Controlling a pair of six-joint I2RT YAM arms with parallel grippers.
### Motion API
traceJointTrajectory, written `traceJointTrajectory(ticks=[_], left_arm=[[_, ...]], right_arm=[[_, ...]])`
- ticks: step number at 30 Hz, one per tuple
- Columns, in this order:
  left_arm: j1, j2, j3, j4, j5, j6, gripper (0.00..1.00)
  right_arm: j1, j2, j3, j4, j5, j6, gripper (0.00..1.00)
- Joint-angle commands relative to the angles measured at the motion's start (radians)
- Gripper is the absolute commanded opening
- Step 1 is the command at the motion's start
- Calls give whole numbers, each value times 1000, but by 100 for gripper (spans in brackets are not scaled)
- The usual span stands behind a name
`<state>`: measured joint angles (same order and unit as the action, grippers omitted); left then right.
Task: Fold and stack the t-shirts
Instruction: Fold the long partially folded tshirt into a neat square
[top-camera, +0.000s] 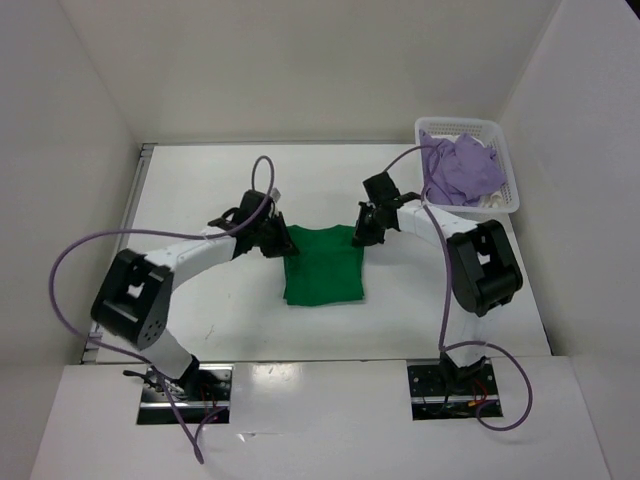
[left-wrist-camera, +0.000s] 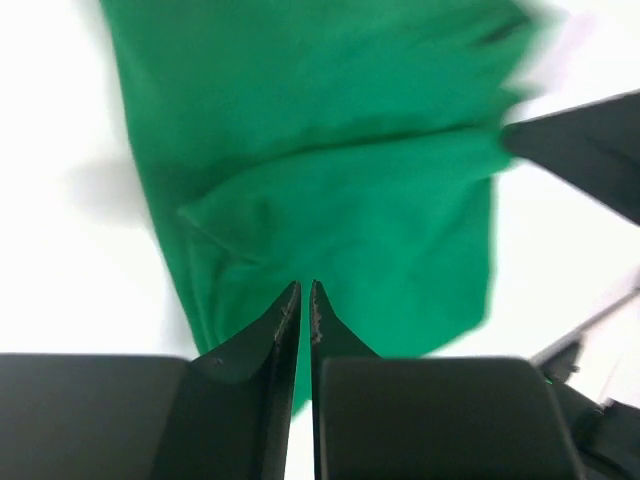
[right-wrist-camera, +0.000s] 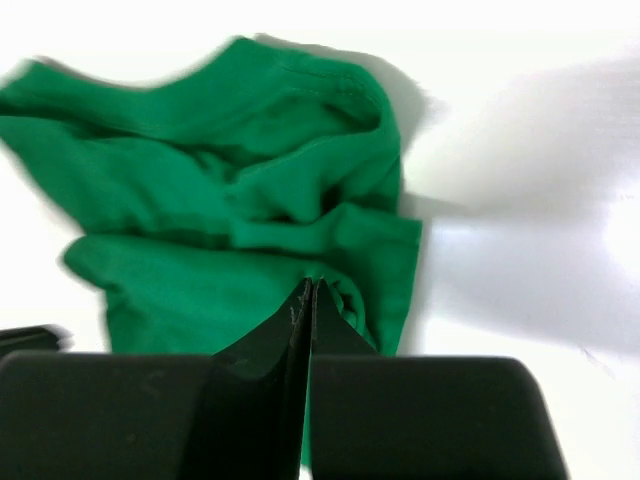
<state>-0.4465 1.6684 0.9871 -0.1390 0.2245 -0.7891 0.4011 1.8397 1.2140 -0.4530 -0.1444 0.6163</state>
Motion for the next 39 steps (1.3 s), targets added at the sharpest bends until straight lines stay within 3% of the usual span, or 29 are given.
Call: traceJointTrajectory(ticks=[1, 8, 9, 10, 12, 13, 17, 23, 29, 39], left_arm=[[23, -205, 33, -60, -57, 22, 13], [32, -223, 33, -59, -77, 22, 11], [32, -201, 33, -59, -89, 52, 14], [32, -200, 33, -59, -99, 65, 19], [32, -162, -5, -4, -74, 88, 59], [32, -145, -5, -4, -62, 88, 62], [32, -73, -5, 47, -28, 56, 62], [11, 23, 15, 98, -53, 65, 49], [2, 44, 15, 151, -53, 33, 48], [-8, 110, 42, 139, -71, 43, 36]], right_arm=[[1, -163, -11, -21, 40, 16, 0], [1, -201, 47, -53, 52, 16, 0], [1, -201, 58, -64, 52, 7, 0], [1, -188, 58, -64, 52, 7, 0], [1, -166, 23, -40, 52, 7, 0], [1, -166, 22, -27, 52, 7, 0], [1, -148, 5, -15, 43, 7, 0], [-8, -129, -4, 8, 25, -3, 0], [-8, -129, -4, 19, 16, -3, 0], [-8, -129, -13, 28, 16, -3, 0]])
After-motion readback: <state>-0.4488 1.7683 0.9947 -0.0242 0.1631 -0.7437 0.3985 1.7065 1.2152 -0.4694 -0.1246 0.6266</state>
